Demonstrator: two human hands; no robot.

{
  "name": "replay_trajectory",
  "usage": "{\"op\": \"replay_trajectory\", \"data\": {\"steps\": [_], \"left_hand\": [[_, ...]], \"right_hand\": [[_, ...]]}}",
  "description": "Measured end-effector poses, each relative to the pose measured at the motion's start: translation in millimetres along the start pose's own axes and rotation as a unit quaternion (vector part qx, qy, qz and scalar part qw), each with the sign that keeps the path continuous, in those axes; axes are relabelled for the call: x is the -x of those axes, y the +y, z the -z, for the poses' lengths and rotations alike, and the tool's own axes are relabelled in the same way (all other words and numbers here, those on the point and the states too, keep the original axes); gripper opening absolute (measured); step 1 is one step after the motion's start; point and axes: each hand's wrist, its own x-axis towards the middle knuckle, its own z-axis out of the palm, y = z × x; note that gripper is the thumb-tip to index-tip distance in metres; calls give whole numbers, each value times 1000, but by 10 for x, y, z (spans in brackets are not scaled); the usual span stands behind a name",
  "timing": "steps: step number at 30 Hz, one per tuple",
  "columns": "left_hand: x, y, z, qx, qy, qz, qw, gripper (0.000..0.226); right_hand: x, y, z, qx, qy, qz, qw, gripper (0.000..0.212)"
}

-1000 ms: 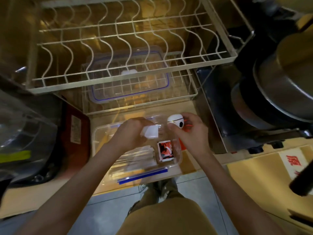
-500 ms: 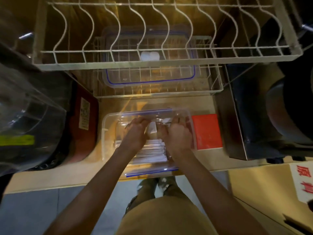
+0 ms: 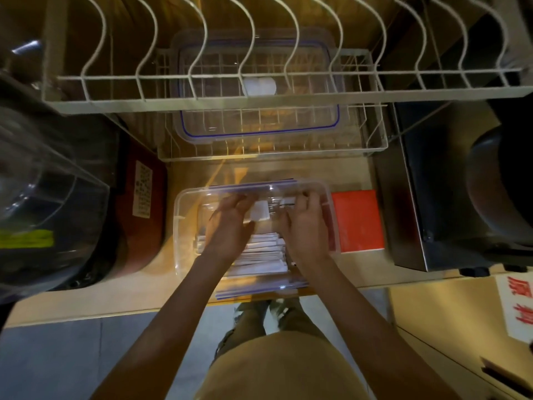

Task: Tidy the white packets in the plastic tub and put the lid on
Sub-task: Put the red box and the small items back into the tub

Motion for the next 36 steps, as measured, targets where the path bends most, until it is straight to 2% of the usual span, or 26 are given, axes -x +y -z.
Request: {"op": "replay_trajectory", "data": {"steps": [4, 8, 11, 17, 22, 25, 28, 31, 33, 36], "left_hand": [[89, 57, 25, 71, 53, 111, 990, 41], [108, 79, -16, 86, 59, 152, 983, 34], [92, 76, -28, 101, 48, 185, 976, 25], [57, 76, -25, 132, 23, 213, 968, 16], [18, -15, -59, 164, -2, 231, 959, 19], [2, 61, -9, 137, 3, 228, 964, 22], [21, 164, 64, 97, 16, 231, 968, 24], [43, 218, 117, 91, 30, 232, 968, 26], [57, 239, 137, 101, 35, 228, 968, 25], [61, 250, 142, 140, 49, 226, 963, 26]], "right_hand": [[101, 63, -17, 63, 7, 99, 993, 21], [155, 138, -23, 97, -44, 117, 987, 35], [167, 144, 5, 79, -83, 104, 988, 48], [150, 169, 40, 62, -100, 81, 990, 51], [129, 148, 73, 18, -96, 70, 993, 42], [51, 70, 85, -34, -72, 117, 990, 37], [-72, -33, 81, -28, -129, 157, 979, 49], [-188, -125, 27, 59, -195, 168, 964, 56], [-221, -153, 13, 81, -202, 165, 962, 50], [-155, -108, 29, 10, -168, 132, 977, 50]]}}
